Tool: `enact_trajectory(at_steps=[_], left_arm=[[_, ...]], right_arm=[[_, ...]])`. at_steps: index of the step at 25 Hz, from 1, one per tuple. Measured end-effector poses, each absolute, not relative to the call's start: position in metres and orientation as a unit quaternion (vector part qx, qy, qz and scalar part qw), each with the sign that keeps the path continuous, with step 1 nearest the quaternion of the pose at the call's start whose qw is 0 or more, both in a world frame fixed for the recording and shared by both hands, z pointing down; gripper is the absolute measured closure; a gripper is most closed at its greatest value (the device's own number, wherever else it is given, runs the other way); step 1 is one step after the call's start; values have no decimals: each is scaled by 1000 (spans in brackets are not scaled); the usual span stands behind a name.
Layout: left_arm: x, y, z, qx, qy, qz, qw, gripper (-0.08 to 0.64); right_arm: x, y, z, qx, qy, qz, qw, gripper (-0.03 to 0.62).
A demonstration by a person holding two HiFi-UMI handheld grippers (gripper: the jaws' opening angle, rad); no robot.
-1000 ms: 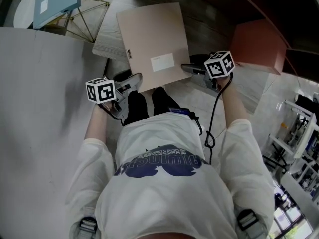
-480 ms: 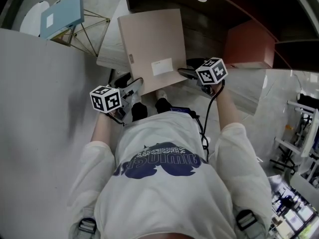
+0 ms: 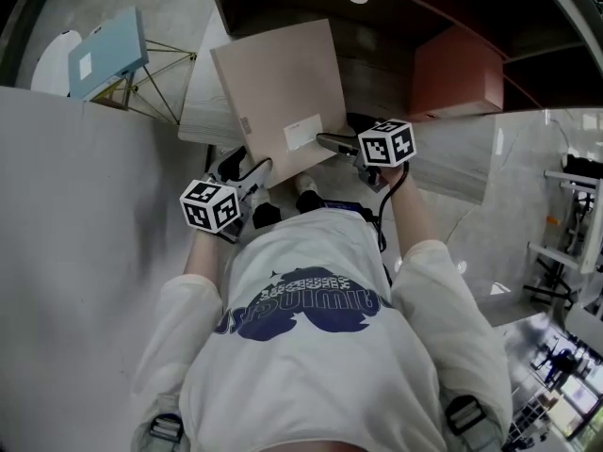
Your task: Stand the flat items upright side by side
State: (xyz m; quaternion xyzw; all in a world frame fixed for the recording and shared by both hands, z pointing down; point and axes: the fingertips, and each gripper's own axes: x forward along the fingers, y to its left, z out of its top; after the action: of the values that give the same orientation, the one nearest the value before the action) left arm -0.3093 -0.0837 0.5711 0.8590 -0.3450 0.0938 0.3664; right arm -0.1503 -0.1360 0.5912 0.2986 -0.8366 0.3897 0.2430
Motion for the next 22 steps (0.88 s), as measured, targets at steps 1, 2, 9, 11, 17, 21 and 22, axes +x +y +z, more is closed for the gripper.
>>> enact_trajectory(at_steps=[1, 2, 9, 11, 17, 21, 22], left_arm=[[-308, -84, 570, 862, -346, 97, 357, 253], [-306, -83, 567, 866, -347, 100, 346, 252], [-292, -82, 561, 894, -344, 146, 248, 252], [-290, -83, 563, 898, -342, 167, 221, 252], [-280, -86, 573, 902, -333, 223, 161, 252], [-273, -91, 573, 902, -332, 238, 139, 252], [-272, -91, 574, 902, -331, 243, 131, 252]], right_arm=[[-150, -136, 591, 308, -835, 384, 246, 194], [-148, -136, 591, 315, -834, 378, 249, 190], [-137, -134, 588, 355, -835, 330, 262, 181], [-135, -135, 588, 364, -837, 311, 266, 181], [-125, -136, 590, 384, -836, 272, 282, 181], [-118, -140, 592, 390, -835, 262, 286, 181], [-117, -140, 593, 390, -835, 259, 289, 181]])
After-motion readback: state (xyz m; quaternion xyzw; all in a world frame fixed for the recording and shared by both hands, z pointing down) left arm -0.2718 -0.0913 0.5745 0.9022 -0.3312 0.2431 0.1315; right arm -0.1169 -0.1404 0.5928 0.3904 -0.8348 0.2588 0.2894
